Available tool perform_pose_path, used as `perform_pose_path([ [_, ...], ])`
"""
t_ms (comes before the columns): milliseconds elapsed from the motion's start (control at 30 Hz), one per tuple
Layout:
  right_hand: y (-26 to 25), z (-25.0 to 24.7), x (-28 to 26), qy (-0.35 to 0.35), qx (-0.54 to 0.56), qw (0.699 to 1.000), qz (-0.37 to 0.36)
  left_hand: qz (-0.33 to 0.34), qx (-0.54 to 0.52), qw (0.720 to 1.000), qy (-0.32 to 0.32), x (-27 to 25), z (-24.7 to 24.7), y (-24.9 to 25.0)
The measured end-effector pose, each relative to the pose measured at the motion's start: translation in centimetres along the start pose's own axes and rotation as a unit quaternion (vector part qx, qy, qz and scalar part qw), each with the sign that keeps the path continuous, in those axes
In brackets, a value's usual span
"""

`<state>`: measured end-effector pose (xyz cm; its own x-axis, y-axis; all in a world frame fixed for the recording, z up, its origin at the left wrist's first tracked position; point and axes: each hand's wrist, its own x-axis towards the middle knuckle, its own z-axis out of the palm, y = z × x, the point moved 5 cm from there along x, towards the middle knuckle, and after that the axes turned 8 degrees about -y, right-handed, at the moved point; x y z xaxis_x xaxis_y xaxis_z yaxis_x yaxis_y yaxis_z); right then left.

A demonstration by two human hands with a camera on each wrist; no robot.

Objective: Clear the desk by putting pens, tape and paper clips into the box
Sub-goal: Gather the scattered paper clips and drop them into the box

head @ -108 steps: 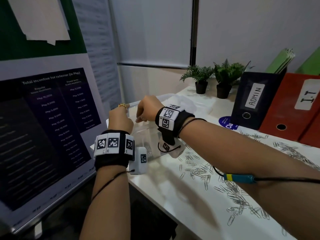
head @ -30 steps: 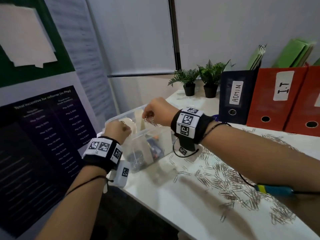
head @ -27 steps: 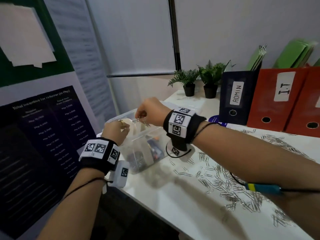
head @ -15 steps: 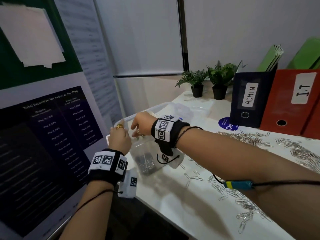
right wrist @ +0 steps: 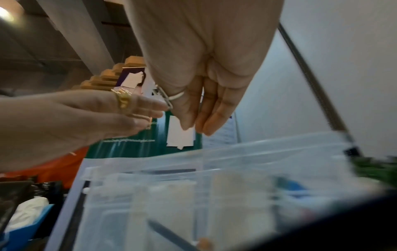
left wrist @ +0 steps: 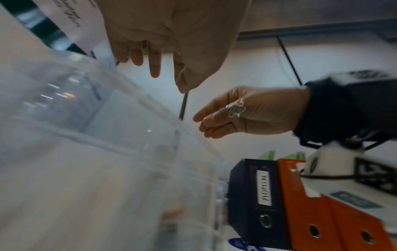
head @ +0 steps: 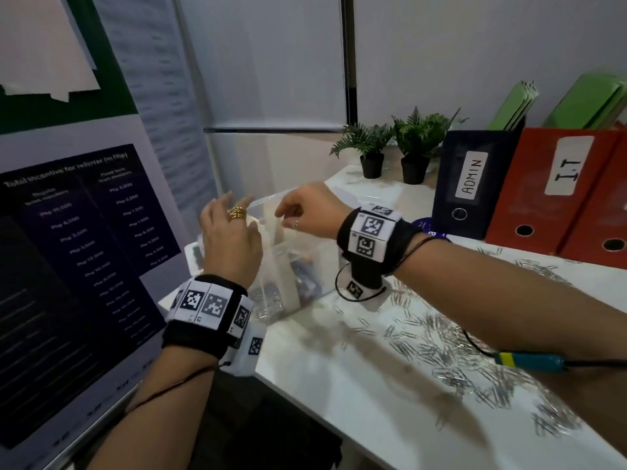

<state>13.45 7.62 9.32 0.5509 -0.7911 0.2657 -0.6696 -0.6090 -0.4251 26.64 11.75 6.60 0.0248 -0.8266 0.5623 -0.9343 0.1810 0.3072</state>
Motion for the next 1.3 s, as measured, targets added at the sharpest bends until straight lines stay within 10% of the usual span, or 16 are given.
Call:
perform_pose_path([
  [267, 14.2, -3.5, -8.7, 0.013, -0.056, 0.979, 0.194, 0.142, -0.019, 0.985, -0.1, -1.0, 5.3, 10.6],
  [600, 24.0, 1.2, -8.0, -0.188, -0.142, 0.915, 0.328, 0.063, 0.091, 0.878, -0.467, 0.4, 20.4, 13.6],
  [1000, 28.2, 2.7, -7.7, -0.196, -0.158, 0.913, 0.32, 0.046, 0.176, 0.837, -0.516, 5.1, 31.9, 13.8],
  [1300, 28.3, 2.1, -7.8, -0.178, -0.16, 0.912, 0.332, 0.054, 0.125, 0.858, -0.495, 4.8, 28.5, 16.0],
])
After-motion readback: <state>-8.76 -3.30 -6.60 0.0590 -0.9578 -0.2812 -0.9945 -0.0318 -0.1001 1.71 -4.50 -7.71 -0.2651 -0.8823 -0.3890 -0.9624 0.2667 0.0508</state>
